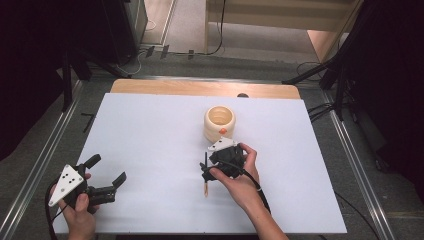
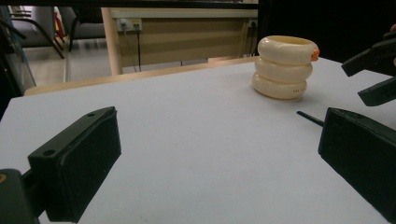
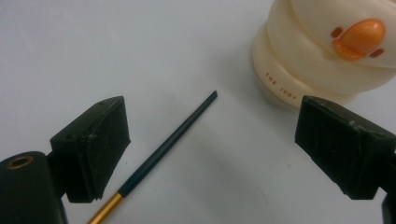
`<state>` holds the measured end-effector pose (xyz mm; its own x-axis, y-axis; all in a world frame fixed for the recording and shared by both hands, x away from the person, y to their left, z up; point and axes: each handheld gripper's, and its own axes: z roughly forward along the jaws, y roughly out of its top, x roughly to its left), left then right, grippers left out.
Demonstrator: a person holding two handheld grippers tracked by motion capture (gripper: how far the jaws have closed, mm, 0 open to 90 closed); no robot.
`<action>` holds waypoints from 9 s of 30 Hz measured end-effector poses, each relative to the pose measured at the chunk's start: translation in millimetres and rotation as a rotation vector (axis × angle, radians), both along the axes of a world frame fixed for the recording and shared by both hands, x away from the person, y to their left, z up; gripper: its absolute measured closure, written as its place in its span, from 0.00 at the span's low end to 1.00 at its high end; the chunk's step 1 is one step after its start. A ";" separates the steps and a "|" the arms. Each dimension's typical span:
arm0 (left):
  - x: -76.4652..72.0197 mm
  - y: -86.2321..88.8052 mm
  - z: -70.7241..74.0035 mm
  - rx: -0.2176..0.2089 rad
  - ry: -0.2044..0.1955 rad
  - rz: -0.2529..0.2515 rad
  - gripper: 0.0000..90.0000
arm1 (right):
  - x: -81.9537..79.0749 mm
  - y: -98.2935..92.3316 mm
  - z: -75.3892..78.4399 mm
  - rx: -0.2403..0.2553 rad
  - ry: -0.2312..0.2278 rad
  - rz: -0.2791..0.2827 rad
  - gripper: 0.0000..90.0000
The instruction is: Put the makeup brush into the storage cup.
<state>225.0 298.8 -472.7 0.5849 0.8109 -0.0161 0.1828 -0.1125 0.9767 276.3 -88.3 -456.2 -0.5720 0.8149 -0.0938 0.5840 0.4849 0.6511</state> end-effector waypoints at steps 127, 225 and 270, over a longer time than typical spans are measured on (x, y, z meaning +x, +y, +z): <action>47.7 -157.6 38.9 0.026 0.170 -0.443 0.14 | -47.0 -33.1 1.2 0.208 -0.174 -0.027 0.94; 47.6 -161.8 37.3 -0.100 0.020 -0.436 0.96 | -57.3 -18.3 -18.2 0.876 0.019 -0.241 0.01; 35.2 -165.2 35.8 -0.159 -0.111 -0.403 0.96 | -43.6 -12.2 -6.7 1.421 0.292 -0.580 0.13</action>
<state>260.2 133.6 -436.9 0.8591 0.5102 -0.0417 0.0483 0.0002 0.9988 232.7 -100.6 -462.8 -0.0203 0.2430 0.9698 0.6492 -0.7345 0.1977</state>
